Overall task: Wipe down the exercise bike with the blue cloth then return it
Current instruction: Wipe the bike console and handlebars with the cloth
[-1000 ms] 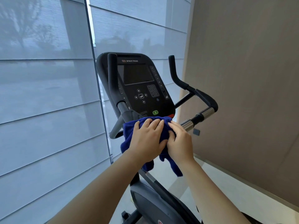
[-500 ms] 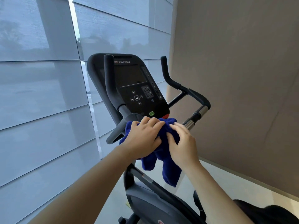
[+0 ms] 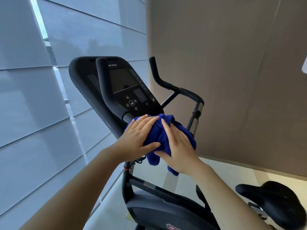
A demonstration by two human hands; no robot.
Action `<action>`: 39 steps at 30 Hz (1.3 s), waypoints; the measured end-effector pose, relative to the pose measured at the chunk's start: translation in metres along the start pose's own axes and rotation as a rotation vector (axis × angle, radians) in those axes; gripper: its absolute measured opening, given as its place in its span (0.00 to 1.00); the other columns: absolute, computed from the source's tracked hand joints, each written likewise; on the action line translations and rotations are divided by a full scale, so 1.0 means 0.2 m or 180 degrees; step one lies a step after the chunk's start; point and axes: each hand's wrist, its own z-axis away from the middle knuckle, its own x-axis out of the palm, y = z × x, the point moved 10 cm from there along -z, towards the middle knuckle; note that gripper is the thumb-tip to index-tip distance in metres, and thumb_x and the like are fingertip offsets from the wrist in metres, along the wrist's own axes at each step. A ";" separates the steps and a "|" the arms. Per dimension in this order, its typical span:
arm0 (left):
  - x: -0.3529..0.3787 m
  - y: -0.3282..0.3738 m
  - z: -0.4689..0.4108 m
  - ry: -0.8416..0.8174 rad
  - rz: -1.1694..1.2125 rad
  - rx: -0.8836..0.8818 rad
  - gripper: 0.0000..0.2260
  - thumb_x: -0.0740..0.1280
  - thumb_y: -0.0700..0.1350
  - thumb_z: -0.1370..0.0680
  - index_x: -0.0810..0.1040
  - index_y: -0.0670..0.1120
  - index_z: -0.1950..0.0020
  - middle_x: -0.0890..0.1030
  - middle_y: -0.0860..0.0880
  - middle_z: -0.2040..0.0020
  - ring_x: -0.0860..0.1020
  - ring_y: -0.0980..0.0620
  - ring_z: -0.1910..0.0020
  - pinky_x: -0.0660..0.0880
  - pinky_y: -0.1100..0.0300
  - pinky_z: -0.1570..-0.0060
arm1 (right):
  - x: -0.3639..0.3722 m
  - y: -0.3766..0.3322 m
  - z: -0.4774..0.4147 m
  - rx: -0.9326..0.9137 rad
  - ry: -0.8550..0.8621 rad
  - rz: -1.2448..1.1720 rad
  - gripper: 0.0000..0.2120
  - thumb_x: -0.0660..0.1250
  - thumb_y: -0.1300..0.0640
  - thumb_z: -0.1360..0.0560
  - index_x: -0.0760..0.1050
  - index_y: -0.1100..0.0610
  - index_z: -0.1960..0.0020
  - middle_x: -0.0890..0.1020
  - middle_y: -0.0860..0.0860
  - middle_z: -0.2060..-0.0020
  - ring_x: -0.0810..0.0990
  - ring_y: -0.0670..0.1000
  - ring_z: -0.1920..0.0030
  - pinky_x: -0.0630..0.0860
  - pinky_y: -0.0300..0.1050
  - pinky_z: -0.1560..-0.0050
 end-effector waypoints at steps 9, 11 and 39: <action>0.01 0.04 0.05 0.0345 -0.0320 0.0340 0.36 0.63 0.62 0.27 0.52 0.53 0.25 0.60 0.53 0.26 0.53 0.51 0.26 0.54 0.44 0.28 | -0.06 0.00 0.11 0.0515 0.0949 -0.0207 0.33 0.73 0.60 0.31 0.64 0.52 0.30 0.75 0.51 0.36 0.70 0.51 0.35 0.70 0.53 0.35; 0.02 0.05 0.06 0.0398 -0.0380 0.0312 0.35 0.64 0.61 0.27 0.53 0.53 0.25 0.61 0.53 0.26 0.54 0.50 0.26 0.55 0.43 0.28 | -0.08 0.01 0.12 0.0686 0.1089 -0.0409 0.30 0.73 0.61 0.31 0.68 0.51 0.32 0.77 0.50 0.38 0.72 0.51 0.37 0.73 0.51 0.38; 0.13 0.34 -0.08 0.0593 -0.1331 -0.1270 0.29 0.58 0.61 0.25 0.61 0.50 0.28 0.66 0.49 0.30 0.61 0.46 0.30 0.60 0.44 0.33 | -0.07 0.41 0.05 -0.0236 -0.0644 -0.1554 0.26 0.63 0.55 0.24 0.61 0.32 0.33 0.72 0.30 0.41 0.71 0.38 0.38 0.70 0.33 0.39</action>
